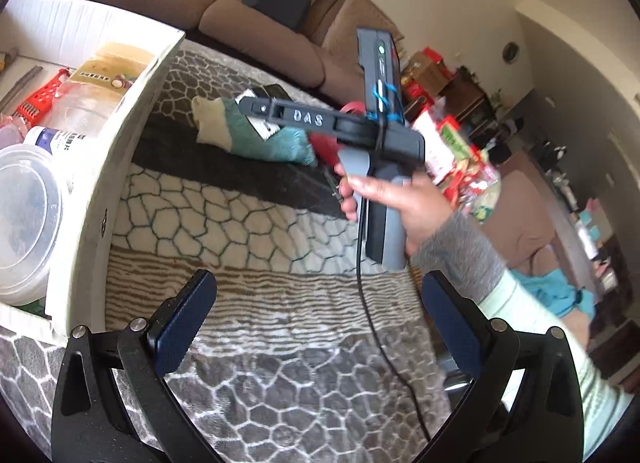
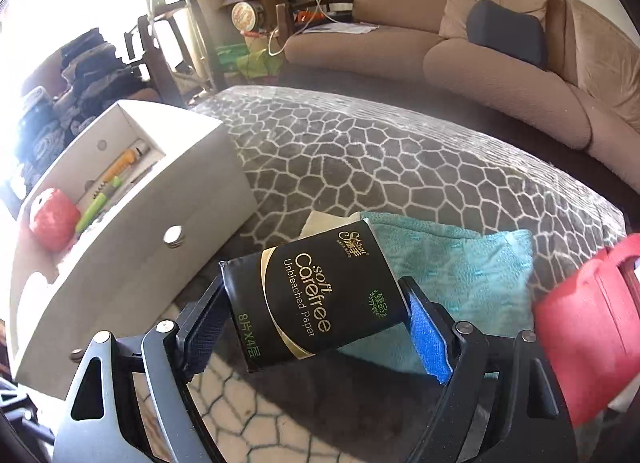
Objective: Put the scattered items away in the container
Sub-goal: 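Lift the tissue pack with the right gripper while the left gripper takes it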
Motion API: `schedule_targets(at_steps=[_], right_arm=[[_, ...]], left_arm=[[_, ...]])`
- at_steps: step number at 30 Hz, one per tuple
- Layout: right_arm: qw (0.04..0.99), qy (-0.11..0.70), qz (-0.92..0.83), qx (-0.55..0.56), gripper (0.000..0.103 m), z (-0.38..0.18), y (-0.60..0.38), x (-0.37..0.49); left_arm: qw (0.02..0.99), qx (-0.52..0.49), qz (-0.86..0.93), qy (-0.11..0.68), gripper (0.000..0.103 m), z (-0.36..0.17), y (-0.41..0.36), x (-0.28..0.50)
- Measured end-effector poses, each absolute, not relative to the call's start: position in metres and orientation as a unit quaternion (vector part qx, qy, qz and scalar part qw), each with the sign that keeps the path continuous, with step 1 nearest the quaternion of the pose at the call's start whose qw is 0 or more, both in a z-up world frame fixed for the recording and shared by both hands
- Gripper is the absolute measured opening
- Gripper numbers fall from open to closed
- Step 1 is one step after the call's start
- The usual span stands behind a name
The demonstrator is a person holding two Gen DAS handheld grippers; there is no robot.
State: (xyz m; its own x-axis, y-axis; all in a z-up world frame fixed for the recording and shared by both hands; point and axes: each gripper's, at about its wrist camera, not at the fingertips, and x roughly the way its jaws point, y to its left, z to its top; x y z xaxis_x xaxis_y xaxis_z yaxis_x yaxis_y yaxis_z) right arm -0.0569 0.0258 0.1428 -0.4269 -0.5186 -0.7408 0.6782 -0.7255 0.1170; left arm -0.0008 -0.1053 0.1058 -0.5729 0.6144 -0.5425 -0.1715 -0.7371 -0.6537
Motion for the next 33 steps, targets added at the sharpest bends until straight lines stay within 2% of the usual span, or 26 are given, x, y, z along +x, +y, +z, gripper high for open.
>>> schedule_targets(at_steps=[8, 14, 18, 19, 20, 21, 23, 24, 27, 33], right_arm=[[0.388, 0.097, -0.855, 0.331, 0.085, 0.234, 0.035, 0.033], [0.437, 0.138, -0.843, 0.282, 0.085, 0.276, -0.008, 0.105], [0.461, 0.173, -0.825, 0.277, 0.085, 0.281, -0.047, 0.134], [0.464, 0.184, -0.821, 0.278, 0.085, 0.280, -0.057, 0.139], [0.467, 0.194, -0.816, 0.279, 0.085, 0.278, -0.068, 0.142], [0.472, 0.202, -0.811, 0.280, 0.085, 0.277, -0.079, 0.144], [0.481, 0.216, -0.803, 0.278, 0.085, 0.273, -0.101, 0.147], [0.485, 0.221, -0.801, 0.273, 0.085, 0.272, -0.111, 0.149], [0.498, 0.216, -0.796, 0.267, 0.085, 0.271, -0.136, 0.147], [0.500, 0.254, -0.787, 0.256, 0.088, 0.262, -0.189, 0.145]], left_arm=[[0.243, -0.277, 0.863, -0.346, 0.103, 0.166, -0.183, 0.009], [0.277, -0.261, 0.795, -0.472, 0.103, 0.147, -0.249, -0.007], [0.315, -0.254, 0.760, -0.509, 0.100, 0.139, -0.266, -0.015], [0.325, -0.249, 0.754, -0.514, 0.097, 0.140, -0.269, -0.016], [0.335, -0.244, 0.748, -0.519, 0.085, 0.140, -0.271, -0.016], [0.340, -0.244, 0.744, -0.522, 0.063, 0.139, -0.274, -0.017], [0.317, -0.255, 0.753, -0.517, 0.042, 0.137, -0.282, -0.019], [0.307, -0.254, 0.755, -0.521, 0.035, 0.133, -0.289, -0.019], [0.287, -0.244, 0.740, -0.557, 0.025, 0.118, -0.312, -0.020], [0.245, -0.229, 0.743, -0.579, 0.025, 0.104, -0.353, -0.030]])
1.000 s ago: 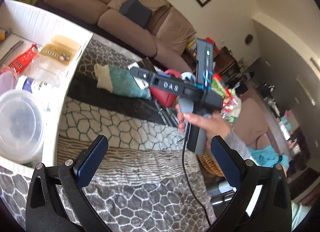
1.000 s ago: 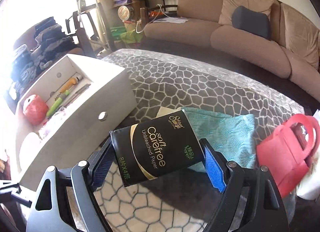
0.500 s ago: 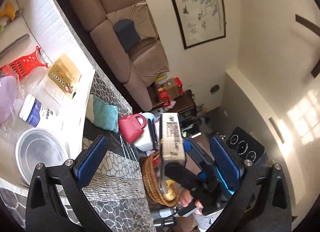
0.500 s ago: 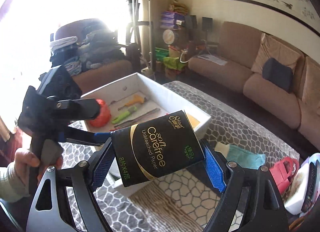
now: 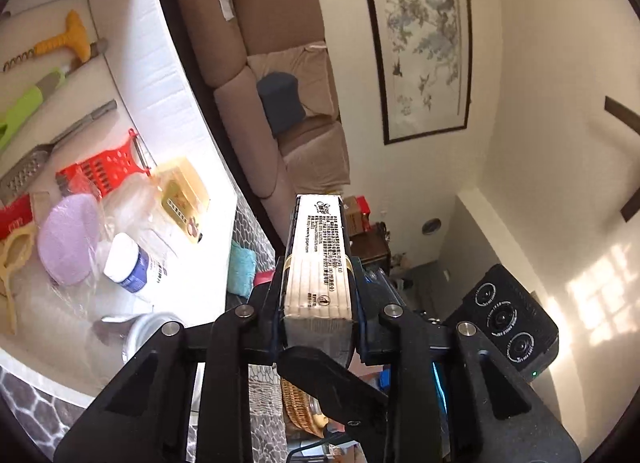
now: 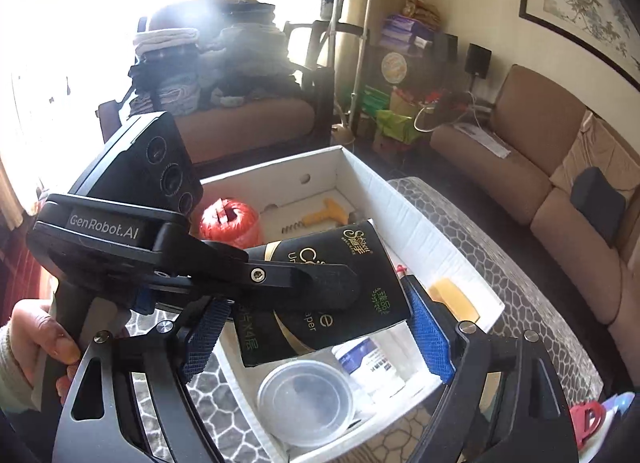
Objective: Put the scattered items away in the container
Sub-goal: 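Lift the tissue pack with the right gripper while the left gripper takes it, then lower the tissue pack into the box and open the left gripper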
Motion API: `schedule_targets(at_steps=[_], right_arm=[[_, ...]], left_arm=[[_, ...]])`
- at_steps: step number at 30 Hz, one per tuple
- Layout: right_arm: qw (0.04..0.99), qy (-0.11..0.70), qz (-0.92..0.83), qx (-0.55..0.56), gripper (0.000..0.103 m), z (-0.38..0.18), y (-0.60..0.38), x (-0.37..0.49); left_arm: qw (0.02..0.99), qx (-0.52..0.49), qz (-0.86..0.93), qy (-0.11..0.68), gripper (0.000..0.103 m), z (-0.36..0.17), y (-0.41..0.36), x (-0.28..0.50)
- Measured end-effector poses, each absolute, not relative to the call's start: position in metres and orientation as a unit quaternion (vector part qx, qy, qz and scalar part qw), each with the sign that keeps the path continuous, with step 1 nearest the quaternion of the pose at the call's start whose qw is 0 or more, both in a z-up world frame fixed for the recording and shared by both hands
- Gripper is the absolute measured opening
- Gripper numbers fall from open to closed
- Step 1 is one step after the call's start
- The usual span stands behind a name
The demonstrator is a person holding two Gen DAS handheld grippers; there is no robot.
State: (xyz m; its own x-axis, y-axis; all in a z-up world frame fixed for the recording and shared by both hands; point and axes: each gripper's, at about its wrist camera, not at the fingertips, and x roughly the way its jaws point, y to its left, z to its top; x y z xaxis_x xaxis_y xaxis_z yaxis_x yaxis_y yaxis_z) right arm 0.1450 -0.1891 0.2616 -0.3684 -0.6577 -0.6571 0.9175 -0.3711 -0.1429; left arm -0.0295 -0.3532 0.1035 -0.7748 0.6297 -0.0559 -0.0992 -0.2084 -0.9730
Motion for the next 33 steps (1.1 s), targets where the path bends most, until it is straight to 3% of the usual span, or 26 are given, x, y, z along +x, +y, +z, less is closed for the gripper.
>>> schedule_targets(at_steps=[8, 16, 22, 29, 31, 33], right_arm=[[0.445, 0.260, -0.813, 0.271, 0.092, 0.237, -0.182, 0.150], [0.447, 0.137, -0.807, 0.360, 0.092, 0.217, -0.196, 0.098], [0.447, 0.089, -0.800, 0.390, 0.092, 0.209, -0.214, 0.086], [0.427, 0.100, -0.797, 0.416, 0.092, 0.197, -0.216, 0.076], [0.424, 0.094, -0.796, 0.421, 0.092, 0.194, -0.214, 0.071], [0.424, 0.085, -0.794, 0.427, 0.092, 0.192, -0.213, 0.067]], left_arm=[[0.155, -0.252, 0.783, -0.547, 0.025, 0.095, -0.403, -0.049], [0.050, -0.402, 0.834, -0.374, 0.025, 0.106, -0.424, -0.122], [-0.017, -0.466, 0.813, -0.349, 0.025, 0.075, -0.434, -0.179], [-0.062, -0.504, 0.803, -0.312, 0.025, 0.039, -0.414, -0.205], [-0.070, -0.532, 0.783, -0.313, 0.028, 0.025, -0.412, -0.209], [-0.083, -0.537, 0.773, -0.326, 0.051, 0.022, -0.413, -0.201]])
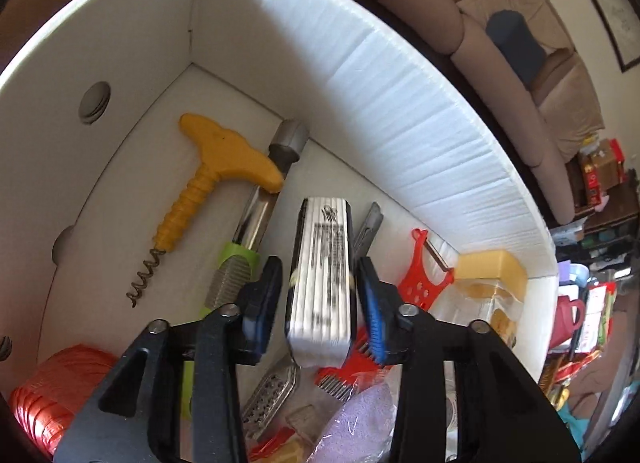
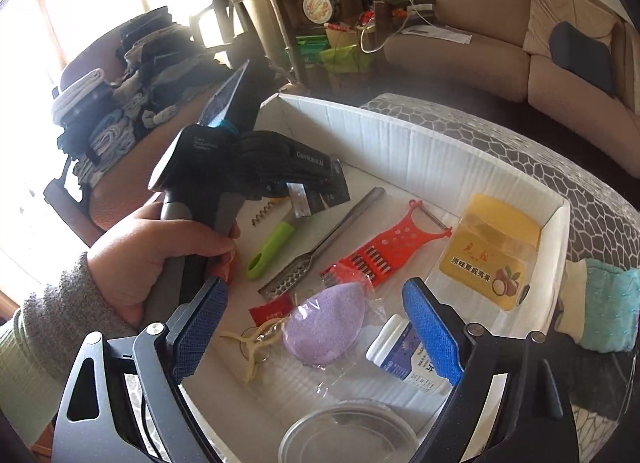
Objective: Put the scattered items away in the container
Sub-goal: 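Lower the tissue pack into the box and open the left gripper, then withdraw both open grippers from the box toward the table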
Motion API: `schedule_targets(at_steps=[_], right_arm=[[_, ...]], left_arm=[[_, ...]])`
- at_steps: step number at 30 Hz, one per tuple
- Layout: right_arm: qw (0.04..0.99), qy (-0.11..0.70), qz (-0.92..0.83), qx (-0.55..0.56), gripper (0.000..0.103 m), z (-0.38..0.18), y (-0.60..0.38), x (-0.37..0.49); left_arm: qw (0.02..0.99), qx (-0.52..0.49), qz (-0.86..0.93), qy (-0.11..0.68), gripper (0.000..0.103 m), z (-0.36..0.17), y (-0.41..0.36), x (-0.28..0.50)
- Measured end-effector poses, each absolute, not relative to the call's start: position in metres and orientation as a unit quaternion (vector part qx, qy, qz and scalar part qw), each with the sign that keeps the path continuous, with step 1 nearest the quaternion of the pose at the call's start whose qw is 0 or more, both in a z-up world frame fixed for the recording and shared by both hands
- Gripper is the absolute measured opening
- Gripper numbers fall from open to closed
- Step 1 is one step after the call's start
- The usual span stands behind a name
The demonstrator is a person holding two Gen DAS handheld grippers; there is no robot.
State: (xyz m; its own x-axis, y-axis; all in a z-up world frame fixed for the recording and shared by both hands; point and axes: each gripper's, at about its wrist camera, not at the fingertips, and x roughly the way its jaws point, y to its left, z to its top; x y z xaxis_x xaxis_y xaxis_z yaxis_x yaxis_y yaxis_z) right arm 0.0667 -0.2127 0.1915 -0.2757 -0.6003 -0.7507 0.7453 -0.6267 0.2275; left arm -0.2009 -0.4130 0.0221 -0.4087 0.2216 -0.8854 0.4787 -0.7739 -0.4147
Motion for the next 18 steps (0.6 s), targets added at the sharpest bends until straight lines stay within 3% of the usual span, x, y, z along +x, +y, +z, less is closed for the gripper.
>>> schedule_targets(at_steps=[2, 13, 18], right_arm=[[0.421, 0.080, -0.794, 0.431, 0.092, 0.191, -0.212, 0.064], [0.409, 0.084, -0.799, 0.433, 0.092, 0.201, -0.203, 0.091], [0.392, 0.072, -0.811, 0.428, 0.092, 0.214, -0.174, 0.108]], left_arm=[[0.089, 0.526, -0.775, 0.339, 0.069, 0.029, -0.416, -0.192], [0.058, 0.495, -0.814, 0.298, 0.077, 0.105, -0.400, -0.120], [0.009, 0.474, -0.842, 0.256, 0.103, 0.140, -0.367, -0.077]])
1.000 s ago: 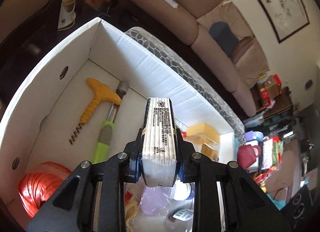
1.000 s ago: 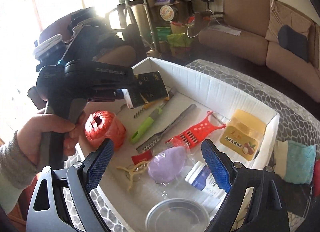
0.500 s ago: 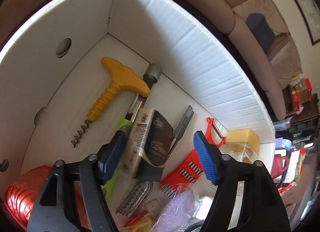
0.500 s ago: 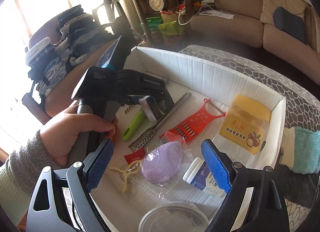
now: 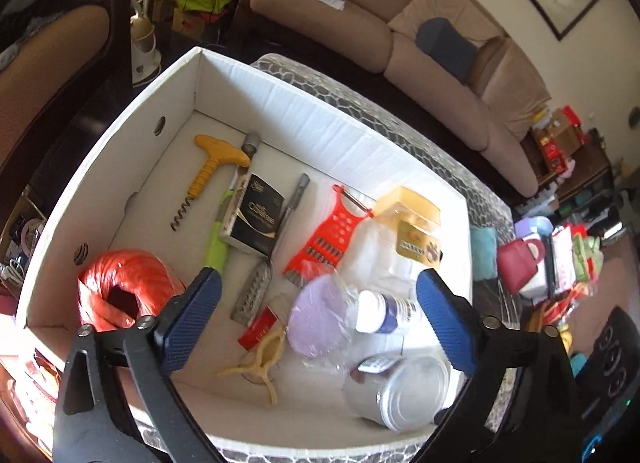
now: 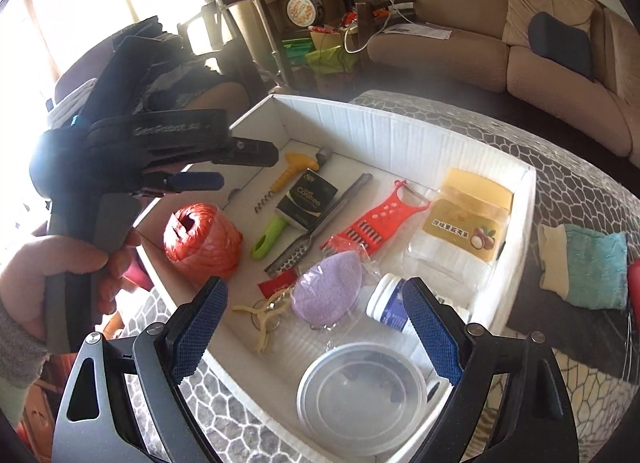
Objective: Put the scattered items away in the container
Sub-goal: 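Withdraw both open grippers from the box toward the table, then grasp the red handbag by its handle with the right gripper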
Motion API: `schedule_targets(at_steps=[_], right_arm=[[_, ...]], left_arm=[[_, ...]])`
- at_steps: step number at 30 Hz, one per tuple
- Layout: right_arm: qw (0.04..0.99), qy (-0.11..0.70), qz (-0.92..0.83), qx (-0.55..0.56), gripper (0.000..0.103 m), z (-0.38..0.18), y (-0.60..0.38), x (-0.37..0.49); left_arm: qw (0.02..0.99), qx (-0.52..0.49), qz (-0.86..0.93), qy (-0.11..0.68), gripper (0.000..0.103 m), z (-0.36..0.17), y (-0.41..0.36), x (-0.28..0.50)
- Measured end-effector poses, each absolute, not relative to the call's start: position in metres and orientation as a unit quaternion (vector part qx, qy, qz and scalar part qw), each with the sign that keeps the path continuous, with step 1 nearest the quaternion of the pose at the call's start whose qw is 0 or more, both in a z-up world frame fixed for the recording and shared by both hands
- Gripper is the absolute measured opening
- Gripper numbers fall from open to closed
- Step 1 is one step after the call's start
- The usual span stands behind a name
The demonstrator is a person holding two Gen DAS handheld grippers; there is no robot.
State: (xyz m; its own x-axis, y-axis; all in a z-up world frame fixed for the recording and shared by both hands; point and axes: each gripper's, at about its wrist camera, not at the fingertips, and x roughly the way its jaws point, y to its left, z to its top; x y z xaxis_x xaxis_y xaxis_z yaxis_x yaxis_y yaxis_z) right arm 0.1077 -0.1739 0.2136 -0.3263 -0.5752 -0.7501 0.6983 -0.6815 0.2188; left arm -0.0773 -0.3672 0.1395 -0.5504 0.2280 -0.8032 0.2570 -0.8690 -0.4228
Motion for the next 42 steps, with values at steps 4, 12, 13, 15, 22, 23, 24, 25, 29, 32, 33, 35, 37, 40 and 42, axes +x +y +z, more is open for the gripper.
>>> schedule_targets(at_steps=[4, 12, 13, 15, 22, 23, 24, 25, 29, 32, 33, 35, 37, 40, 42], right_arm=[[0.367, 0.063, -0.823, 0.429, 0.092, 0.220, -0.143, 0.117], [0.308, 0.060, -0.853, 0.416, 0.092, 0.226, -0.059, 0.128], [0.300, 0.059, -0.856, 0.416, 0.092, 0.224, -0.048, 0.129], [0.285, 0.056, -0.861, 0.417, 0.092, 0.219, -0.026, 0.129], [0.224, 0.043, -0.873, 0.431, 0.092, 0.189, 0.053, 0.123], [0.218, 0.044, -0.875, 0.431, 0.092, 0.186, 0.063, 0.124], [0.213, 0.044, -0.876, 0.430, 0.092, 0.181, 0.073, 0.124], [0.208, 0.043, -0.877, 0.431, 0.092, 0.177, 0.082, 0.124], [0.183, 0.028, -0.881, 0.435, 0.092, 0.156, 0.119, 0.116], [0.171, 0.004, -0.887, 0.430, 0.092, 0.143, 0.144, 0.108], [0.165, -0.002, -0.890, 0.425, 0.091, 0.141, 0.151, 0.104], [0.150, -0.007, -0.898, 0.414, 0.090, 0.139, 0.163, 0.093], [0.134, -0.007, -0.906, 0.402, 0.088, 0.144, 0.172, 0.078], [0.111, -0.004, -0.918, 0.381, 0.087, 0.161, 0.184, 0.046], [0.095, -0.003, -0.928, 0.361, 0.086, 0.176, 0.191, 0.022]], left_arm=[[-0.016, 0.475, -0.856, 0.201, 0.103, 0.152, -0.326, -0.051], [-0.061, 0.442, -0.879, 0.167, 0.103, 0.182, -0.235, -0.006], [-0.067, 0.439, -0.881, 0.164, 0.103, 0.183, -0.223, -0.003], [-0.084, 0.433, -0.884, 0.157, 0.103, 0.183, -0.196, 0.001], [-0.135, 0.458, -0.867, 0.146, 0.103, 0.162, -0.115, -0.025], [-0.137, 0.459, -0.866, 0.146, 0.103, 0.158, -0.106, -0.029], [-0.141, 0.461, -0.864, 0.145, 0.103, 0.154, -0.098, -0.033], [-0.146, 0.463, -0.862, 0.145, 0.103, 0.150, -0.090, -0.036], [-0.154, 0.475, -0.856, 0.131, 0.103, 0.128, -0.061, -0.049], [-0.154, 0.487, -0.850, 0.125, 0.103, 0.108, -0.046, -0.057], [-0.154, 0.490, -0.849, 0.124, 0.103, 0.102, -0.043, -0.059], [-0.154, 0.492, -0.848, 0.122, 0.103, 0.091, -0.036, -0.063], [-0.151, 0.494, -0.847, 0.124, 0.103, 0.083, -0.031, -0.070], [-0.144, 0.493, -0.849, 0.125, 0.103, 0.079, -0.026, -0.090], [-0.139, 0.486, -0.854, 0.126, 0.103, 0.082, -0.022, -0.105]])
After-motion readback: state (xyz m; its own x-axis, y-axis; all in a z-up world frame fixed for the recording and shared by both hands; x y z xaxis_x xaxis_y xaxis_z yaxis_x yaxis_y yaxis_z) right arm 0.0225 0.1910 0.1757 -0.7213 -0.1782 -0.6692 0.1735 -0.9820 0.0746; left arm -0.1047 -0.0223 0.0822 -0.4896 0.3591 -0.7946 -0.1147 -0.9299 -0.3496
